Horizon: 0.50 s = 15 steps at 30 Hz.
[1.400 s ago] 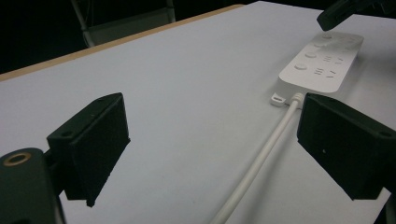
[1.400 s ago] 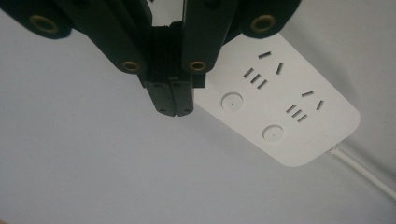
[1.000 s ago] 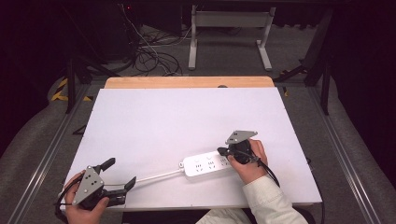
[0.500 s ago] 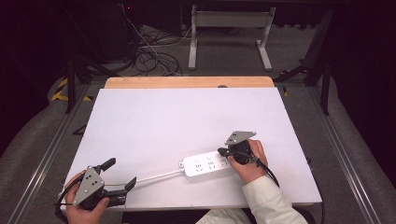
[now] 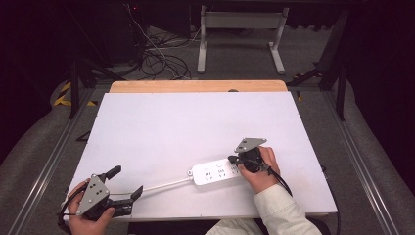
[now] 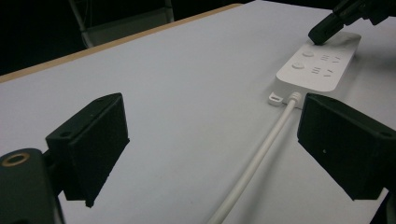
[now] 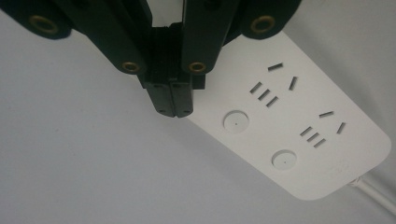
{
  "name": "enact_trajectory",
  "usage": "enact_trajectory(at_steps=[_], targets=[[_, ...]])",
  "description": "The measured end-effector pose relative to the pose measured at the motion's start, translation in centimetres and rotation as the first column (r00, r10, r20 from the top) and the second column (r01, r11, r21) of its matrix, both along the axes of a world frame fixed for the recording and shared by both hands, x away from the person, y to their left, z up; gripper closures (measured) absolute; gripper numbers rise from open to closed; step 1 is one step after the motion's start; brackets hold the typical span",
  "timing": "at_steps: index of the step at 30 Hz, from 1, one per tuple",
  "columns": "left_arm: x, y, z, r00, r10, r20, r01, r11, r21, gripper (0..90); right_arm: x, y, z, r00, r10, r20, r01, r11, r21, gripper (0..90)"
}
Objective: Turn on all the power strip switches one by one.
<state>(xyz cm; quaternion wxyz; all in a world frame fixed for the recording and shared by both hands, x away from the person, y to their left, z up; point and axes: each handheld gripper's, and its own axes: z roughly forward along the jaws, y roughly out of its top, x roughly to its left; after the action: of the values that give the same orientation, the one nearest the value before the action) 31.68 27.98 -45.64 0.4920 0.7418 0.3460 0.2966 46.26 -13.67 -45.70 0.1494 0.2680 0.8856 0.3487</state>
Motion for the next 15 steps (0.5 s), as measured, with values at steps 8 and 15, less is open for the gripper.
enact_trajectory(at_steps=[8, 15], targets=[[-0.05, -0.07, 0.01, 1.0000, -0.001, -0.001, 0.001, 1.0000, 0.000, 9.3, -0.02, -0.02, -0.13, 1.0000, -0.006, -0.002, 0.006, 1.000, 0.008, 90.0], [-0.04, -0.05, 0.01, 1.0000, -0.001, 0.000, 0.001, 1.0000, 0.002, 9.2, -0.02, 0.02, -0.15, 0.9999, -0.007, -0.008, 0.007, 1.000, 0.000, 90.0]])
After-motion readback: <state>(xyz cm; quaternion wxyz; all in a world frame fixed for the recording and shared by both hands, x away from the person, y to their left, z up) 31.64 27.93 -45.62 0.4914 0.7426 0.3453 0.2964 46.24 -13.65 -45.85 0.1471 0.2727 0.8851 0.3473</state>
